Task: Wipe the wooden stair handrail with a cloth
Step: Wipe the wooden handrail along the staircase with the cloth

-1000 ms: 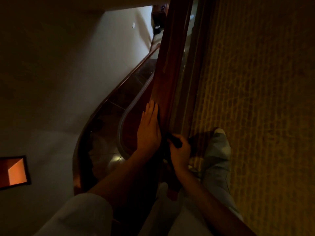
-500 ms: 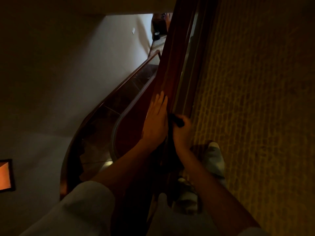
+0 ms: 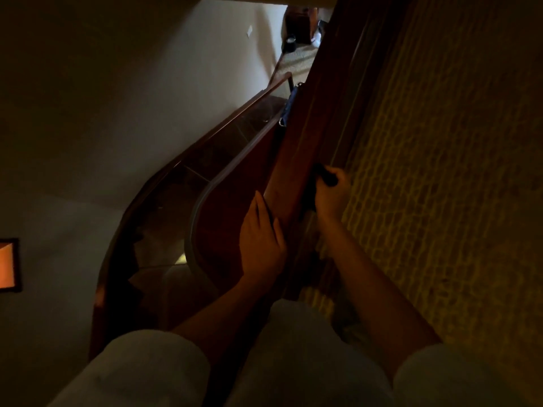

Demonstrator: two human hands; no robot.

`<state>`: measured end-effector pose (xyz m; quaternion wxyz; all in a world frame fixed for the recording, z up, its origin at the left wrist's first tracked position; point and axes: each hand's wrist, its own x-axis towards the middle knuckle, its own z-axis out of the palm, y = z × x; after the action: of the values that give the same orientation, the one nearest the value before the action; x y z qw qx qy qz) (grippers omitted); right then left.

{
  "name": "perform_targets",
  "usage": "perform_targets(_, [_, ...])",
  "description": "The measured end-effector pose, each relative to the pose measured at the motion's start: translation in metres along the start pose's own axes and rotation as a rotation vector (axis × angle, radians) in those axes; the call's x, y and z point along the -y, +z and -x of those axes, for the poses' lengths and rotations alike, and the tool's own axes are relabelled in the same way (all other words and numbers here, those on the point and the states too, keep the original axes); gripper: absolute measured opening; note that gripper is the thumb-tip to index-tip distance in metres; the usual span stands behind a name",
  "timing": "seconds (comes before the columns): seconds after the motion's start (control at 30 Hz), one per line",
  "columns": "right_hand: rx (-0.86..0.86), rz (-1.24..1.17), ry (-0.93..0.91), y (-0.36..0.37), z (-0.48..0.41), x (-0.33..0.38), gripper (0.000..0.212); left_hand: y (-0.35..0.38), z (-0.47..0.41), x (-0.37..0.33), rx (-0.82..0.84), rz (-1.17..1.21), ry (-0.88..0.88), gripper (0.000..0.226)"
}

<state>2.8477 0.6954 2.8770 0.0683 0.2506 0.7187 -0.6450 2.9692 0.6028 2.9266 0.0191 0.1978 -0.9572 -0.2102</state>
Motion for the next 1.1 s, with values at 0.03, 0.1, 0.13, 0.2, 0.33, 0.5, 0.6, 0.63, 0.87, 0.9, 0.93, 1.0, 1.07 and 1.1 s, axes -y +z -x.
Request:
perform_targets(0.03, [0.021, 0.023, 0.006, -0.003, 0.01, -0.006, 0.018, 0.0, 0.0, 0.0, -0.001, -0.001, -0.001, 0.06])
perform_targets(0.1, [0.087, 0.013, 0.044, -0.011, 0.049, -0.022, 0.019, -0.002, 0.0, -0.001, 0.012, -0.006, 0.001, 0.06])
perform_targets(0.13, [0.104, -0.003, 0.053, -0.015, 0.066, -0.028, 0.018, -0.003, -0.001, -0.002, 0.019, -0.008, 0.006, 0.061])
perform_targets(0.2, [0.097, 0.013, 0.045, -0.015, 0.069, -0.025, 0.015, -0.003, -0.002, -0.002, 0.018, -0.004, 0.004, 0.061])
perform_targets(0.33, [-0.045, -0.062, 0.021, 0.0, -0.002, 0.033, 0.024, -0.004, -0.002, -0.001, -0.001, 0.029, -0.015, 0.058])
perform_targets(0.5, [-0.149, 0.175, -0.466, 0.001, -0.026, 0.072, 0.028, -0.005, -0.001, 0.002, -0.012, 0.082, -0.018, 0.057])
perform_targets(0.6, [-0.016, 0.541, -0.755, 0.02, -0.041, 0.086, 0.025, -0.003, -0.001, 0.003, -0.021, 0.084, 0.001, 0.056])
perform_targets(0.63, [0.006, 0.627, -0.756, 0.027, -0.046, 0.091, 0.024, -0.002, -0.001, 0.004, -0.022, 0.089, 0.008, 0.056])
perform_targets(0.87, [0.445, 0.793, -1.126, -0.024, 0.036, 0.019, 0.029, -0.003, -0.002, 0.005, 0.039, 0.133, 0.033, 0.059])
perform_targets(0.9, [0.507, 0.799, -1.145, -0.036, 0.033, 0.015, 0.03, -0.003, -0.002, 0.005, 0.051, 0.128, 0.03, 0.06])
perform_targets(0.93, [0.514, 0.805, -1.103, -0.041, 0.02, 0.02, 0.031, -0.003, -0.002, 0.005, 0.062, 0.124, 0.016, 0.06])
perform_targets(1.0, [0.341, 0.806, -0.925, -0.026, -0.021, 0.047, 0.028, -0.004, -0.002, 0.005, 0.071, 0.132, -0.009, 0.059])
perform_targets(1.07, [0.144, 0.812, -0.79, 0.009, -0.062, 0.083, 0.025, -0.004, -0.002, 0.004, 0.044, 0.143, 0.004, 0.058])
perform_targets(1.1, [0.113, 0.858, -0.773, 0.026, -0.071, 0.095, 0.026, -0.004, -0.002, 0.004, 0.015, 0.154, 0.016, 0.059])
